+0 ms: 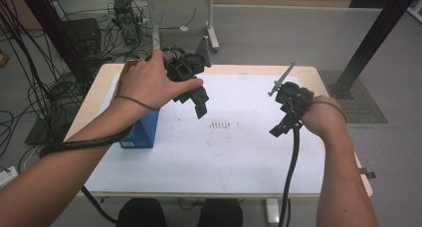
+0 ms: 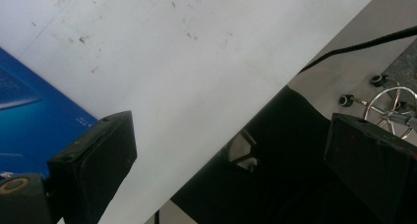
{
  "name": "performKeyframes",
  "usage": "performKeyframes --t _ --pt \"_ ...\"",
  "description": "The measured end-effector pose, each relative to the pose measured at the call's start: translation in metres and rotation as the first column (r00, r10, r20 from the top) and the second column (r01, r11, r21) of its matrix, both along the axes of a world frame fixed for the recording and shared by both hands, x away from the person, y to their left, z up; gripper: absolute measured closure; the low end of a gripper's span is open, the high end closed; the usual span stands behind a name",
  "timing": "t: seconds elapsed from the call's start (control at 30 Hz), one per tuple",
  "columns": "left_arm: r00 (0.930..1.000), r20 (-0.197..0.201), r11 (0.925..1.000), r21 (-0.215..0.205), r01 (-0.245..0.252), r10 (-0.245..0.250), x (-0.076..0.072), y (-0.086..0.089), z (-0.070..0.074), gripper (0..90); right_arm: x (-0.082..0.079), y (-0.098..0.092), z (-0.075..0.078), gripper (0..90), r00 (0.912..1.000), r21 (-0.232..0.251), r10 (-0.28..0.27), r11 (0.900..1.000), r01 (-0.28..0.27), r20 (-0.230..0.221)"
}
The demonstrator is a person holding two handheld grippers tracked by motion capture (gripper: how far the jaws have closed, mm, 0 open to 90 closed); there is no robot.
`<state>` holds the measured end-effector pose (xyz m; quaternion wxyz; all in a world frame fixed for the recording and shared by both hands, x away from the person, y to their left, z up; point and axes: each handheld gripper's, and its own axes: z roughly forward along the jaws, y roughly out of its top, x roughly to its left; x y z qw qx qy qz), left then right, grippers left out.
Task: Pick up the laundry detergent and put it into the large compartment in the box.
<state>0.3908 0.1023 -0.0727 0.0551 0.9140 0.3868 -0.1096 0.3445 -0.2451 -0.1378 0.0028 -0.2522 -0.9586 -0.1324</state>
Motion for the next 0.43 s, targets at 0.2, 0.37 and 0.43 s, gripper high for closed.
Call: performKeyframes --t 0.2,0.37,0.43 --pt "1.0000 -0.004 1.0000 -0.002 0.002 -0.002 0.0021 0.0005 -0.0015 5.8 0.0019 0.0011 0.0000 3.7 1.0000 0.001 0.001 1.000 -0.001 -0.002" --pt "1.0000 -0.004 1.0000 -0.001 0.004 -0.004 0.0024 -0.0004 -0.0020 5.8 0.0036 0.0031 0.0003 3.6 1.0000 -0.003 0.003 1.000 -0.003 -0.002" --pt "1.0000 -0.005 1.0000 -0.006 0.002 -0.002 0.0030 0.0010 -0.0021 5.8 0.0038 0.0035 0.0008 3.6 1.0000 -0.003 0.005 1.000 -0.005 -0.001"
